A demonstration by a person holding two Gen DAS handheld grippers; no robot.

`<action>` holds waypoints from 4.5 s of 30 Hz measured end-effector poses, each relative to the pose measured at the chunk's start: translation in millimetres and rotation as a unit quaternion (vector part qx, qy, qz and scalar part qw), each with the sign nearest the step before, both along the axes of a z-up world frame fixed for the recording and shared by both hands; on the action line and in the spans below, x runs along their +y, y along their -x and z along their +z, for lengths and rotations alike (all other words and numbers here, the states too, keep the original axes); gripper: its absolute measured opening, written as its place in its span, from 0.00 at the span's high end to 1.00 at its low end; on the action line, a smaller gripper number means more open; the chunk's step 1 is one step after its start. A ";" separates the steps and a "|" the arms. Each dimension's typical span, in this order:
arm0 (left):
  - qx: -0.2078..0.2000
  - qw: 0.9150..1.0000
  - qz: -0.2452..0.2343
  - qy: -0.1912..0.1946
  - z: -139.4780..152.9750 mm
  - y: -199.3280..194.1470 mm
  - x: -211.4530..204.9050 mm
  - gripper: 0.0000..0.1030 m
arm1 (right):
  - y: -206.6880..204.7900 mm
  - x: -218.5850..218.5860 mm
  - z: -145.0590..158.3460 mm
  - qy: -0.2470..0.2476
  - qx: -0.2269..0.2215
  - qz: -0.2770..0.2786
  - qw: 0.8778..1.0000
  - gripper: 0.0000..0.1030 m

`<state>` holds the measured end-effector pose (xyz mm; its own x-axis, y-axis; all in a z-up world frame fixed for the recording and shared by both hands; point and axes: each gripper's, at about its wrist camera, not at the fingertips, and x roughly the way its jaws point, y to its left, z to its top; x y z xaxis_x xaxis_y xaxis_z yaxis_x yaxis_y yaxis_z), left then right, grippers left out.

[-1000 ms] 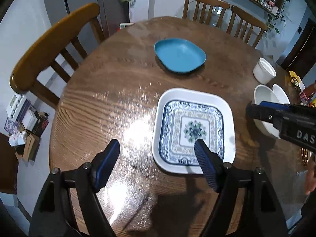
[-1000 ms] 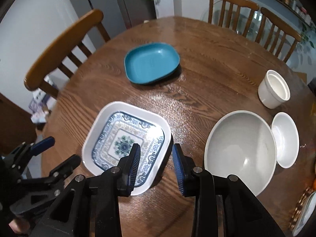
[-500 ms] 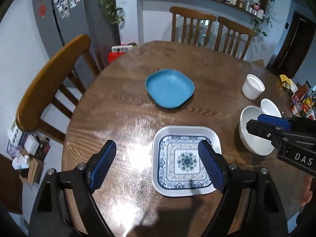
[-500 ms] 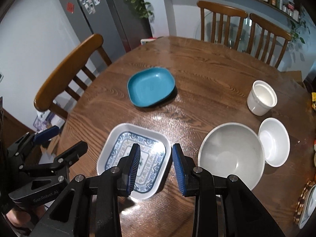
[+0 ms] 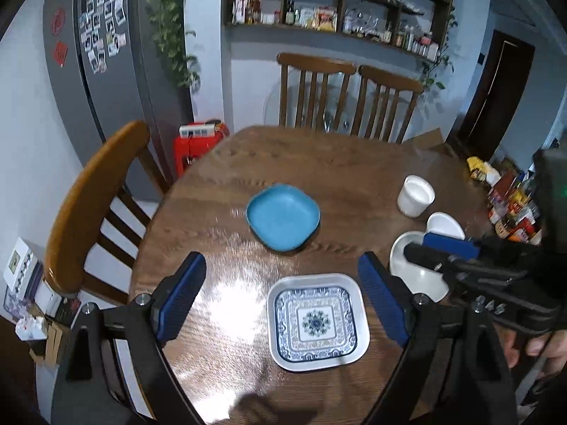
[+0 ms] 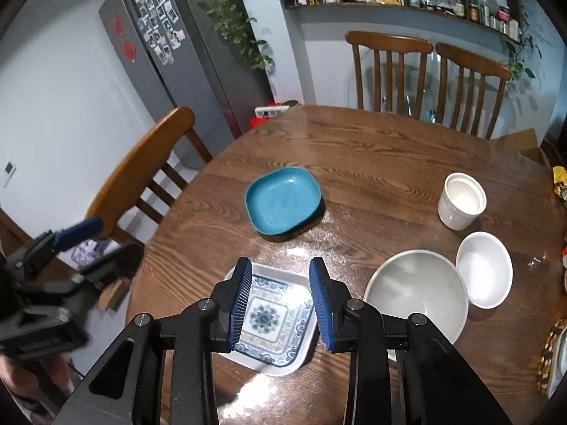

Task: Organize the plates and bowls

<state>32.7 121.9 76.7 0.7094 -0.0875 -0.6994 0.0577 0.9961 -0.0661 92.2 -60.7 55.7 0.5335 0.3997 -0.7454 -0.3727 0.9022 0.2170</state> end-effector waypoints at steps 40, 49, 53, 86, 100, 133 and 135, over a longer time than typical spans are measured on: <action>0.121 0.990 0.055 -0.052 -100.5 -145.3 29.1 0.05 | -107.7 4.5 -58.2 0.031 0.079 -0.063 0.994 0.67; 0.149 0.986 0.059 -0.046 -156.5 -170.0 29.1 0.08 | -143.3 26.8 -114.4 0.033 0.118 -0.073 0.990 0.67; 0.147 0.986 0.054 -0.050 -169.9 -173.9 26.8 0.21 | -152.2 36.0 -133.3 0.028 0.120 -0.074 0.990 0.67; 0.158 0.987 0.000 -0.019 -195.6 -186.1 7.0 0.82 | -170.8 57.6 -158.4 0.035 0.110 -0.066 0.991 0.87; 0.113 0.993 -0.008 -0.030 -159.2 -160.0 4.4 0.82 | -140.3 42.1 -128.8 -0.004 0.084 -0.073 0.994 0.87; 0.061 0.995 -0.062 -0.045 -108.1 -24.7 -31.2 0.81 | 29.1 -13.1 -91.6 -0.063 0.048 -0.080 0.994 0.87; 0.062 0.995 -0.061 -0.048 -110.0 -19.9 -31.4 0.81 | 36.4 -13.0 -95.3 -0.062 0.052 -0.077 0.994 0.87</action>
<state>52.6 90.4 -33.4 0.6047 -0.0955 -0.7907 0.1753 0.9844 0.0151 55.8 -73.7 -39.6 0.5180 0.4110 -0.7502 -0.2019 0.9110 0.3597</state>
